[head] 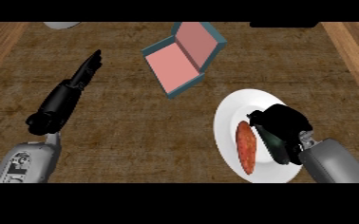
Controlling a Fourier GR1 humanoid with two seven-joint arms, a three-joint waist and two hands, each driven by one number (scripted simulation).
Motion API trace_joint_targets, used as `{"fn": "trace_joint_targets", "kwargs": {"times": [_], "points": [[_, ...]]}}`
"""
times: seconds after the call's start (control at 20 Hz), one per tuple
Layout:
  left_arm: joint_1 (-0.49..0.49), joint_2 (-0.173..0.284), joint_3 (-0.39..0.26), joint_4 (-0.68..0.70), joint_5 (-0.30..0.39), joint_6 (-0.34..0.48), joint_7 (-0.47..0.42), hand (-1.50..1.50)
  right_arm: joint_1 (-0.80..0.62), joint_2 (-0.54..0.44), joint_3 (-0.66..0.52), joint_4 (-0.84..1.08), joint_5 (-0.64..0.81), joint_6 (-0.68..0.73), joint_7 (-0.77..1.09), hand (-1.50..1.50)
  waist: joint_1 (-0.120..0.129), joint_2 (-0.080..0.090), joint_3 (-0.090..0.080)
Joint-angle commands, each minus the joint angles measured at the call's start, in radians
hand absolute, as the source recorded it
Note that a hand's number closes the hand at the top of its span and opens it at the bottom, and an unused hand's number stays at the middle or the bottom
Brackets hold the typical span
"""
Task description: Pick the eggplant from the plate and place it in the cardboard box
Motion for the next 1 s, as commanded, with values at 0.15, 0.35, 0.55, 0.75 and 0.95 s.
{"fn": "trace_joint_targets", "kwargs": {"times": [0.15, 0.35, 0.55, 0.75, 0.95], "points": [[0.027, 0.017, 0.038, -0.052, 0.031, -0.044, 0.021, 0.00, 0.033, 0.033, 0.018, 0.064, 0.059, -0.206, -0.114, 1.50, 0.007, 0.007, 0.010], [-0.030, -0.010, -0.019, -0.009, 0.000, -0.038, -0.003, 0.00, -0.190, 0.488, -0.039, 0.100, 0.023, -0.079, 0.327, 1.50, 0.087, 0.029, 0.010], [-0.046, -0.031, -0.059, -0.021, 0.000, -0.057, -0.009, 0.00, -0.294, 0.497, -0.072, 0.114, -0.028, -0.180, 0.459, 1.50, 0.165, 0.043, 0.012], [-0.074, -0.037, -0.079, -0.014, 0.000, -0.076, -0.012, 0.00, -0.437, 0.501, -0.075, 0.151, -0.053, -0.304, 0.595, 1.50, 0.209, 0.048, 0.010], [-0.109, -0.059, -0.110, 0.002, -0.009, -0.082, -0.004, 0.00, -0.603, 0.503, -0.035, 0.218, -0.041, -0.382, 0.706, 1.50, 0.239, 0.053, 0.006]]}}
